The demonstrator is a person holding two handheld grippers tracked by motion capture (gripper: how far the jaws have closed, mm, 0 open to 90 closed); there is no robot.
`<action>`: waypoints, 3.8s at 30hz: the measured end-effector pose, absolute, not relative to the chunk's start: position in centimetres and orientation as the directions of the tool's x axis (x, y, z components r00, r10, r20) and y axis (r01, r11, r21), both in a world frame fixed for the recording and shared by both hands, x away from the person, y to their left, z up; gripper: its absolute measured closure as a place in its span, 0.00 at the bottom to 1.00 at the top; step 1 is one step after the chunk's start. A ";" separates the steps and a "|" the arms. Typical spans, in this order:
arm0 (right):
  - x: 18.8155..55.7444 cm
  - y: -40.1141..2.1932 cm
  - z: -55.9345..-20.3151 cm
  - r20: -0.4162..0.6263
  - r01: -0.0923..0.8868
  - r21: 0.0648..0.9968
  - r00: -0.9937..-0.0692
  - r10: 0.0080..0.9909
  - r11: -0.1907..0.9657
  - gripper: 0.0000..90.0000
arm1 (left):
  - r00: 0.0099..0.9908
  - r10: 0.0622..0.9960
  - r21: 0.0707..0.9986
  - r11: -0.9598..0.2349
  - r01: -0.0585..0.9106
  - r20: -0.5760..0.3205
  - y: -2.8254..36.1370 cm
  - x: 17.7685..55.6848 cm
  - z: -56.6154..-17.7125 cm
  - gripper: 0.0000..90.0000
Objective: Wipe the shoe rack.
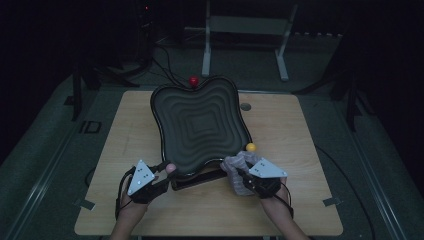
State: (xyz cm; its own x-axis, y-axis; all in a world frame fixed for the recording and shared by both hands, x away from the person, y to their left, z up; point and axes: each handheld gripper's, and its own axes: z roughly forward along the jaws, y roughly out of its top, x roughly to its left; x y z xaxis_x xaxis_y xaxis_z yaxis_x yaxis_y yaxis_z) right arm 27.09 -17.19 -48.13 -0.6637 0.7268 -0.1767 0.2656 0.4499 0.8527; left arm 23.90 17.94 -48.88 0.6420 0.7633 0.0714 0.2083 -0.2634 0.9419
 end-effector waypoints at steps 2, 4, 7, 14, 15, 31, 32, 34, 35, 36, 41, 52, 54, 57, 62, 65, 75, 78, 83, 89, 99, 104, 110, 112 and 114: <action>26.9 -17.5 -48.9 -0.166 0.281 0.852 -0.655 0.737 0.442 0.78 | 0.644 0.762 0.943 -0.260 0.210 0.067 17.9 24.0 -48.9 0.66; 27.2 -17.7 -49.5 -0.130 0.329 0.835 -0.660 0.740 0.440 0.77 | 0.646 0.761 0.944 -0.255 0.208 0.063 17.9 24.1 -49.0 0.66; 27.3 -17.9 -49.5 -0.119 0.346 0.828 -0.661 0.741 0.442 0.78 | 0.646 0.760 0.944 -0.257 0.208 0.064 17.9 24.1 -48.9 0.66; 28.2 -18.5 -49.4 -0.072 0.366 0.844 -0.646 0.760 0.391 0.77 | 0.660 0.749 0.946 -0.254 0.202 0.060 18.1 24.3 -49.0 0.67; 28.4 -18.5 -50.2 -0.069 0.394 0.825 -0.641 0.765 0.405 0.77 | 0.658 0.750 0.945 -0.256 0.201 0.063 18.0 24.3 -49.0 0.67; 29.0 -17.1 -50.7 -0.057 0.395 0.820 -0.665 0.745 0.415 0.77 | 0.643 0.763 0.945 -0.254 0.208 0.063 17.0 24.1 -49.0 0.66; 28.8 -17.0 -50.8 -0.051 0.396 0.822 -0.664 0.746 0.410 0.77 | 0.641 0.765 0.945 -0.252 0.208 0.063 16.9 24.0 -49.0 0.66; 28.3 -16.6 -50.0 -0.083 0.355 0.831 -0.682 0.727 0.428 0.77 | 0.639 0.767 0.945 -0.251 0.209 0.063 16.9 24.0 -49.0 0.66; 28.0 -16.4 -49.4 -0.087 0.334 0.843 -0.688 0.720 0.422 0.77 | 0.639 0.767 0.945 -0.253 0.209 0.064 16.9 24.0 -49.0 0.66; 27.9 -16.4 -48.8 -0.076 0.323 0.855 -0.696 0.714 0.406 0.77 | 0.634 0.771 0.945 -0.249 0.210 0.063 16.8 24.0 -49.0 0.66; 27.9 -15.8 -47.8 -0.046 0.310 0.873 -0.717 0.696 0.377 0.77 | 0.628 0.776 0.946 -0.246 0.214 0.060 16.6 23.9 -49.0 0.66; 29.1 -15.0 -49.9 -0.031 0.369 0.837 -0.704 0.710 0.403 0.77 | 0.648 0.760 0.946 -0.244 0.212 0.050 16.7 24.0 -49.0 0.67; 28.8 -15.0 -48.6 -0.060 0.325 0.859 -0.703 0.709 0.395 0.77 | 0.651 0.758 0.948 -0.239 0.211 0.047 16.7 24.1 -49.0 0.67; 29.1 -15.2 -48.1 -0.055 0.316 0.877 -0.683 0.728 0.363 0.77 | 0.655 0.754 0.948 -0.238 0.212 0.043 16.8 24.1 -49.0 0.67; 29.6 -14.5 -49.7 -0.018 0.383 0.832 -0.705 0.709 0.402 0.77 | 0.659 0.751 0.948 -0.235 0.215 0.037 16.8 24.1 -49.0 0.67; 29.1 -14.2 -48.8 -0.018 0.353 0.852 -0.717 0.697 0.386 0.76 | 0.658 0.752 0.948 -0.239 0.211 0.043 16.8 24.1 -49.0 0.67; 29.6 -11.4 -49.8 0.002 0.354 0.851 -0.741 0.672 0.388 0.76 | 0.674 0.738 0.945 -0.243 0.219 0.033 17.0 24.4 -48.9 0.67; 29.2 -10.8 -49.7 -0.019 0.342 0.840 -0.758 0.652 0.422 0.76 | 0.671 0.740 0.945 -0.245 0.216 0.038 16.9 24.3 -48.9 0.67; 29.0 -11.3 -48.4 0.024 0.331 0.872 -0.763 0.646 0.359 0.77 | 0.670 0.741 0.945 -0.246 0.215 0.040 16.8 24.2 -48.9 0.67; 27.6 -9.7 -50.4 0.052 0.358 0.837 -0.805 0.591 0.414 0.77 | 0.666 0.745 0.944 -0.251 0.215 0.047 16.7 24.2 -48.9 0.67; 25.5 -7.3 -49.2 0.009 0.265 0.863 -0.859 0.512 0.430 0.77 | 0.666 0.745 0.945 -0.246 0.218 0.040 16.7 24.2 -48.9 0.67; 25.2 -7.0 -49.1 -0.018 0.237 0.851 -0.879 0.477 0.468 0.77 | 0.668 0.743 0.944 -0.247 0.218 0.040 16.7 24.2 -48.9 0.67; 26.1 -8.0 -50.0 0.010 0.294 0.832 -0.856 0.516 0.470 0.78 | 0.674 0.737 0.944 -0.248 0.217 0.039 16.8 24.3 -48.9 0.67; 26.4 -8.7 -49.5 0.006 0.297 0.844 -0.837 0.547 0.446 0.78 | 0.675 0.737 0.944 -0.248 0.217 0.038 16.8 24.3 -48.9 0.67; 27.3 -9.5 -49.5 -0.006 0.307 0.852 -0.804 0.595 0.424 0.78 | 0.676 0.736 0.945 -0.245 0.217 0.036 16.8 24.3 -48.9 0.67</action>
State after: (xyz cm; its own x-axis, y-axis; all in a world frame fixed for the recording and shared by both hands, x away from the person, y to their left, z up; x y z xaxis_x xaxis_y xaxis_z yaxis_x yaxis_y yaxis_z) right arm 27.26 -9.53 -49.46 -0.8039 0.5948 -0.0064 0.3071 0.4242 0.8519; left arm 24.33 16.81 -48.93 0.6760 0.7361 0.0360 0.2169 -0.2454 0.9448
